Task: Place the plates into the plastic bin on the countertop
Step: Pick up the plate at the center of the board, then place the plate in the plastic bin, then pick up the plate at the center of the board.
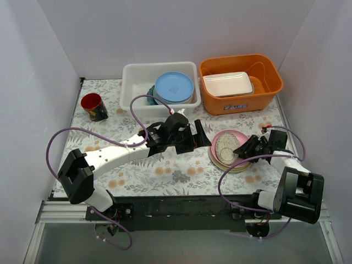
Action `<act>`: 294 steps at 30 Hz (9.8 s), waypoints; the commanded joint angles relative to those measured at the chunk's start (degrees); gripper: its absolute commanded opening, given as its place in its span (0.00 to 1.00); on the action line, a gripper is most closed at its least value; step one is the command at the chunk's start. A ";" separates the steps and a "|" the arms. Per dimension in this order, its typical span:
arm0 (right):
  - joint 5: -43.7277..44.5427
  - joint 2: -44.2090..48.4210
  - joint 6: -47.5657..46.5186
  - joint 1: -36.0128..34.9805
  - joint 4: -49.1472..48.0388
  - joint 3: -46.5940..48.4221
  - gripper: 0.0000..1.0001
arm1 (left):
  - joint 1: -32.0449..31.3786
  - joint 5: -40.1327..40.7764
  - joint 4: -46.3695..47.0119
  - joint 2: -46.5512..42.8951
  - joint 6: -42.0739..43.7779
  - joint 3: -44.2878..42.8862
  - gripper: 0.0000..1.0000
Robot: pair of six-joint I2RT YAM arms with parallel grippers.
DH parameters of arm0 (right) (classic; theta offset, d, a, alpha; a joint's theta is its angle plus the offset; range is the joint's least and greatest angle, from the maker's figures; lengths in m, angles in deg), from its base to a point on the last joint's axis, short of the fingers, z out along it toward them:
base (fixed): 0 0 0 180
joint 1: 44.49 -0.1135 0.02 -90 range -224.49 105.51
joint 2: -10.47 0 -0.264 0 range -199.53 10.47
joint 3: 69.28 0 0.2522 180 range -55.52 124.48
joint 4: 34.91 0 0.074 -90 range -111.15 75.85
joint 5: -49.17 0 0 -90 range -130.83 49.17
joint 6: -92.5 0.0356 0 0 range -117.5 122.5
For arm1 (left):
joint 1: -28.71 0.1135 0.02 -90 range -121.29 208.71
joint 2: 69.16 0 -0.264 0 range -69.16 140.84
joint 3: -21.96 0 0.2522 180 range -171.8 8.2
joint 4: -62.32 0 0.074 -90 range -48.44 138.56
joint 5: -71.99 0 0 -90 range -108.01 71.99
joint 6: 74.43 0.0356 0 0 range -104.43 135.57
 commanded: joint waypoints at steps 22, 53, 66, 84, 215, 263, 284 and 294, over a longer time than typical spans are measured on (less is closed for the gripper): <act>2.13 -9.46 1.99 -17.50 -5.63 1.18 0.01 | -0.25 1.52 -0.49 -0.28 -0.68 0.96 0.98; -3.49 6.89 11.30 -17.41 -3.17 7.77 0.01 | -0.52 2.14 1.00 1.12 -0.06 4.12 0.96; -7.80 7.59 14.64 -19.95 -4.04 12.08 0.01 | -0.78 2.49 4.70 6.39 0.11 3.16 0.81; -8.68 5.22 16.32 -24.61 -7.04 12.26 0.01 | -0.69 10.49 4.70 5.61 -1.29 1.75 0.02; -8.95 -0.67 12.36 -25.05 -14.69 8.30 0.98 | 35.69 -12.45 -15.78 34.53 13.56 -53.80 0.98; 3.09 10.75 -3.80 -7.04 16.95 14.72 0.94 | 11.54 -8.15 8.21 -14.61 -3.49 15.98 0.98; 4.41 8.30 -9.08 -1.76 18.27 10.24 0.69 | 9.06 -6.74 9.62 -12.15 -4.46 14.67 0.98; 3.80 4.96 -8.99 -1.59 15.02 6.90 0.60 | 9.06 -6.74 9.53 -12.23 -4.81 15.28 0.98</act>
